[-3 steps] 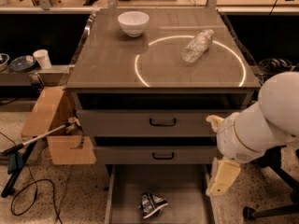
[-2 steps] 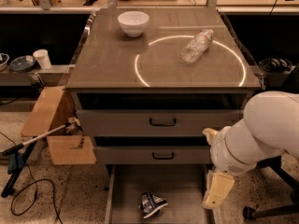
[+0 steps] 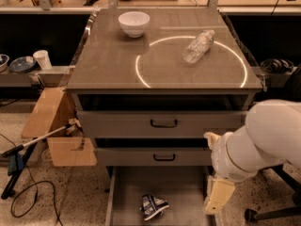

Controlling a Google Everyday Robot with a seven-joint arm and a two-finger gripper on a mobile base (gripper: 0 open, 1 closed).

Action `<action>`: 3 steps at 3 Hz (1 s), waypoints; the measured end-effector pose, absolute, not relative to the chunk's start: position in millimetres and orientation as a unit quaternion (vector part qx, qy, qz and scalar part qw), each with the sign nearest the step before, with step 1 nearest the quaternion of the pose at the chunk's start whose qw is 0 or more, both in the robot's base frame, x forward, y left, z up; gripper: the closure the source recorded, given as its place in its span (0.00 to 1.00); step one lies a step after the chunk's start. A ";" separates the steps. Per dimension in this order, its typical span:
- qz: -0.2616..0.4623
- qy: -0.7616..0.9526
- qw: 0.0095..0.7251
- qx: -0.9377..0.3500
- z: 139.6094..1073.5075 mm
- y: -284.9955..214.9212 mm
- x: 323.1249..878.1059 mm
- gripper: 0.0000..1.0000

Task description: Pick blue chip bag from bottom drawer and place on counter

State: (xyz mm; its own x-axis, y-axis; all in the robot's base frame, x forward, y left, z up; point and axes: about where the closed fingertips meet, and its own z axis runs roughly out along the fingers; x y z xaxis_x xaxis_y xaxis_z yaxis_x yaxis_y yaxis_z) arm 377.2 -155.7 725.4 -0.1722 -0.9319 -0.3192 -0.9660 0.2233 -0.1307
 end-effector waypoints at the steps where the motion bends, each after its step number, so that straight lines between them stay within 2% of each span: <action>1: 0.041 0.766 0.180 -0.616 709.9 -155.7 372.0 0.00; 3: 0.081 0.771 0.153 -0.613 652.3 -146.5 365.3 0.00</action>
Offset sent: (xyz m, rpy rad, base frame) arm -0.0198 0.0074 -0.0858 0.0209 0.0545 -0.0057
